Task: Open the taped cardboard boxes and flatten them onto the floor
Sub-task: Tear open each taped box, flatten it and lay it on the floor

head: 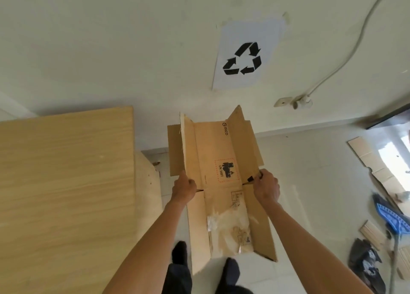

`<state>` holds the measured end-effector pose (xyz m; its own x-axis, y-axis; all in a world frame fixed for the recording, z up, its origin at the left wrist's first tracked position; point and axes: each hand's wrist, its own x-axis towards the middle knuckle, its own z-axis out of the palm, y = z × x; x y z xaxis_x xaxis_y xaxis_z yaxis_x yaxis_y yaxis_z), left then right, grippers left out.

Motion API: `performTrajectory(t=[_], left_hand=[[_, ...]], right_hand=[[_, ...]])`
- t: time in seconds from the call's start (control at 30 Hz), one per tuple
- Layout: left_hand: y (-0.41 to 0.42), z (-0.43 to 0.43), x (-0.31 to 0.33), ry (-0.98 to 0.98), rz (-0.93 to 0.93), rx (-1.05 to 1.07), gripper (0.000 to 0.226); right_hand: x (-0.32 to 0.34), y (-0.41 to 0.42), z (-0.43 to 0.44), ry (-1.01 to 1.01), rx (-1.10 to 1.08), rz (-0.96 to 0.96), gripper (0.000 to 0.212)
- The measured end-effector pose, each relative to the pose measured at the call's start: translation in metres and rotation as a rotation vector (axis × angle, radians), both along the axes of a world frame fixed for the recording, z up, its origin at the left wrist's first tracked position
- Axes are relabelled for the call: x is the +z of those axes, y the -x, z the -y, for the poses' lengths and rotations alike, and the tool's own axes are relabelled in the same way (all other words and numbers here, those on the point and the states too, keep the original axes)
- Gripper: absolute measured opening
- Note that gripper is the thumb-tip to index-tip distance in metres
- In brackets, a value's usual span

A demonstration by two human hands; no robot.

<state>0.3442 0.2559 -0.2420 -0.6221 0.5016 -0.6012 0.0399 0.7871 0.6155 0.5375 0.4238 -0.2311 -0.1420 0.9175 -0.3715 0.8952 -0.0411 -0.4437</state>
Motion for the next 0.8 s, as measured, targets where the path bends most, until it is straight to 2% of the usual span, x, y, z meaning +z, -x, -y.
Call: performTrajectory(t=[0.2, 0.33, 0.53, 0.6, 0.67, 0.7, 0.8], left_hand=[[-0.006, -0.039, -0.174, 0.034, -0.048, 0.150, 0.032], [0.000, -0.052, -0.316, -0.007, -0.044, 0.188, 0.035], [0.015, -0.065, -0.498, -0.070, -0.044, 0.231, 0.033], [0.015, -0.073, -0.546, -0.069, -0.042, 0.222, 0.036], [0.011, -0.080, -0.586, -0.030, -0.060, 0.258, 0.051], [0.007, -0.080, -0.601, -0.009, -0.076, 0.290, 0.065], [-0.002, -0.067, -0.635, -0.041, -0.095, 0.305, 0.102]], right_hand=[[-0.166, -0.011, -0.043, -0.061, 0.061, -0.047, 0.014], [-0.303, -0.002, -0.075, -0.096, 0.094, -0.095, 0.031], [-0.487, 0.001, -0.107, -0.127, 0.109, -0.081, 0.033], [-0.538, 0.003, -0.111, -0.146, 0.185, -0.038, 0.050], [-0.580, 0.007, -0.107, -0.189, 0.374, 0.085, 0.078], [-0.597, 0.008, -0.101, -0.185, 0.510, 0.148, 0.085], [-0.641, 0.005, -0.069, -0.058, 0.830, 0.228, 0.090]])
